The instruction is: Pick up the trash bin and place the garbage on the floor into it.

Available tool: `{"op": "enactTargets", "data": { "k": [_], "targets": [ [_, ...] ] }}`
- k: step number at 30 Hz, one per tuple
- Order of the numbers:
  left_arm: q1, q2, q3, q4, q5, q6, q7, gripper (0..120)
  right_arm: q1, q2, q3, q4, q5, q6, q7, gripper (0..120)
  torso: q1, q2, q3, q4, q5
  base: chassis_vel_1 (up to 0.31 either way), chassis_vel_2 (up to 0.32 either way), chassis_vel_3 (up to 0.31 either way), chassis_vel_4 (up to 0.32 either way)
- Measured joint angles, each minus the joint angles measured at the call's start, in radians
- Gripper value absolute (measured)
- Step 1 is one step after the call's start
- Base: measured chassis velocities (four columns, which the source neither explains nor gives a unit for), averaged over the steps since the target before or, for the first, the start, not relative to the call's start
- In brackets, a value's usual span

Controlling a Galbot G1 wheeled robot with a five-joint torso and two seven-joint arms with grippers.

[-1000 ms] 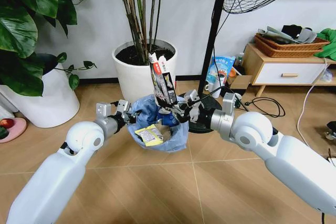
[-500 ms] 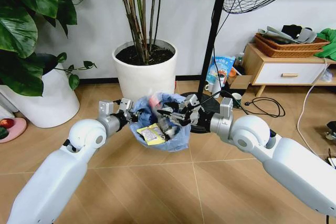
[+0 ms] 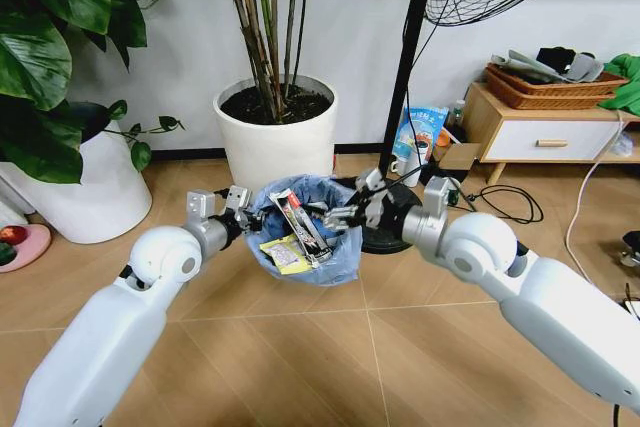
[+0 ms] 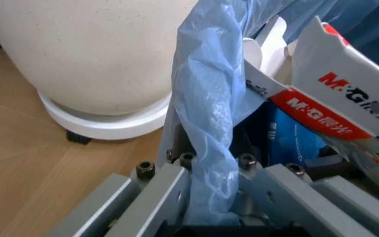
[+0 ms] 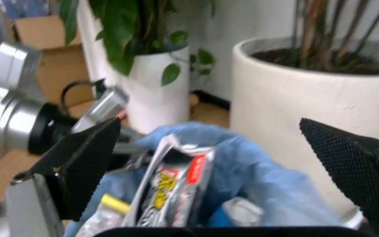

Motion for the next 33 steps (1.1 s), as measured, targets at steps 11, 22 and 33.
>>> {"op": "enactTargets", "data": {
  "k": [11,22,33],
  "targets": [
    [0.086,0.030,-0.073,-0.042,0.010,0.000,-0.009,0,-0.070,0.032,0.116,0.020,-0.005,0.007,0.306,100,0.000,0.000,0.000,0.0001,-0.0002,0.000,0.000,0.000,0.000],
    [0.160,0.053,-0.126,-0.087,0.022,0.000,-0.024,0,-0.424,0.097,0.434,0.140,-0.206,-0.025,0.402,100,0.000,0.000,0.000,-0.0004,0.0000,0.000,0.000,0.000,0.000],
    [0.254,0.041,-0.188,-0.134,0.054,0.000,-0.030,0,-0.735,0.230,0.598,0.209,-0.431,0.015,0.390,100,0.000,0.000,0.000,0.0000,0.0001,0.000,0.000,0.000,0.000]
  ]
}}
